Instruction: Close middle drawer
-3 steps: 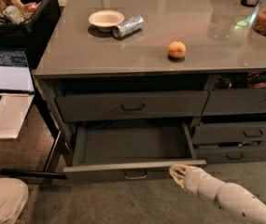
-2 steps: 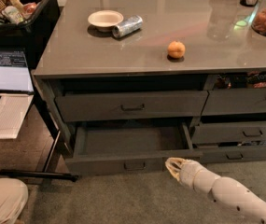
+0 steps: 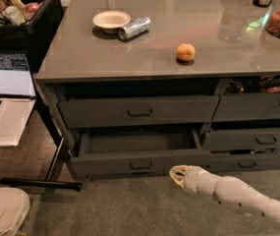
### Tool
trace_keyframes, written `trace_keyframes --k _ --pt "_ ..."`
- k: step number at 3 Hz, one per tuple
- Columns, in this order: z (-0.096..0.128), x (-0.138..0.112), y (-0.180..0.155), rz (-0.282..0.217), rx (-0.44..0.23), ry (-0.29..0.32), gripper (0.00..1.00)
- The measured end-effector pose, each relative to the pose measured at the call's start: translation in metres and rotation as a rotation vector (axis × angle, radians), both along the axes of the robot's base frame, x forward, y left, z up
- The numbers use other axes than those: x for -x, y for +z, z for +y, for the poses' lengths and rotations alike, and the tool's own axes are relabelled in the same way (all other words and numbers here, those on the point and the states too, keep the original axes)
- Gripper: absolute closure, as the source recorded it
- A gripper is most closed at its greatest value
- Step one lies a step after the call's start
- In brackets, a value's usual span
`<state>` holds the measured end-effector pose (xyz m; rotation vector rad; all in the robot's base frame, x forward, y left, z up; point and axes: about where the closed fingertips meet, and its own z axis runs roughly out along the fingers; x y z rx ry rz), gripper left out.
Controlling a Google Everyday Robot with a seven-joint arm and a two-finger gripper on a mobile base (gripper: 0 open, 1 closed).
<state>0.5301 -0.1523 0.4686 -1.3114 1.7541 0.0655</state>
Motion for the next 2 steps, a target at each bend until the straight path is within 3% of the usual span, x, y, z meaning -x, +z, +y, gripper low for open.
trace_keyframes --k 1,2 --pt "0.005 -0.01 -0.04 0.088 0.008 0.029 1.0" --pt "0.009 -0.031 -0.066 0.124 0.023 0.045 1.0"
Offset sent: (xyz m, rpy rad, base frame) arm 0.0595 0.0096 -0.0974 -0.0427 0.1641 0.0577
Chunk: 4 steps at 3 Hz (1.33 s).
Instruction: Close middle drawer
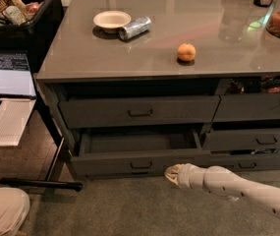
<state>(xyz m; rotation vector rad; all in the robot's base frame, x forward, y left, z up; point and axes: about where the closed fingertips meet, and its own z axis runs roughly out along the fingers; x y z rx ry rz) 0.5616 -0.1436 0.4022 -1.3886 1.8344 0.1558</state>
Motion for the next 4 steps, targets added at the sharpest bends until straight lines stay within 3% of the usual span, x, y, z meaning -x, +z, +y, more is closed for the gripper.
trace_keyframes --k 1,2,4 --pt "0.003 -0.027 -0.013 0.007 0.016 -0.009 1.0" --pt "0.005 -0.05 -0.013 -0.007 0.028 -0.021 0.84" --pt "0.004 -0.075 -0.003 -0.038 0.042 -0.039 0.38"
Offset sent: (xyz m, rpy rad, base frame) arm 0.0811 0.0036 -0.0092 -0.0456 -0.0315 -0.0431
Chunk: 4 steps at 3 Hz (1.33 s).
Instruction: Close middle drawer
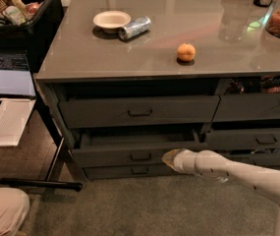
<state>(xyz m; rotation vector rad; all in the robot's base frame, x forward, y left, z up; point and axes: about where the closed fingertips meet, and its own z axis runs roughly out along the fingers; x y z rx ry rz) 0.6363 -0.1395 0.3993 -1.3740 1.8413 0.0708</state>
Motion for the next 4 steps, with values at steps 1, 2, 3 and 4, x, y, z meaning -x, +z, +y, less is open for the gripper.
trace_keyframes --k 1,2,3,4 --pt "0.001 -0.006 0.001 -0.004 0.001 0.001 0.14" --pt "0.001 -0.007 0.001 -0.005 0.0 0.0 0.0" --pt "0.0 -0.005 0.001 -0.004 0.0 0.0 0.0" --pt "-0.013 0.005 0.005 0.016 -0.003 0.005 0.0"
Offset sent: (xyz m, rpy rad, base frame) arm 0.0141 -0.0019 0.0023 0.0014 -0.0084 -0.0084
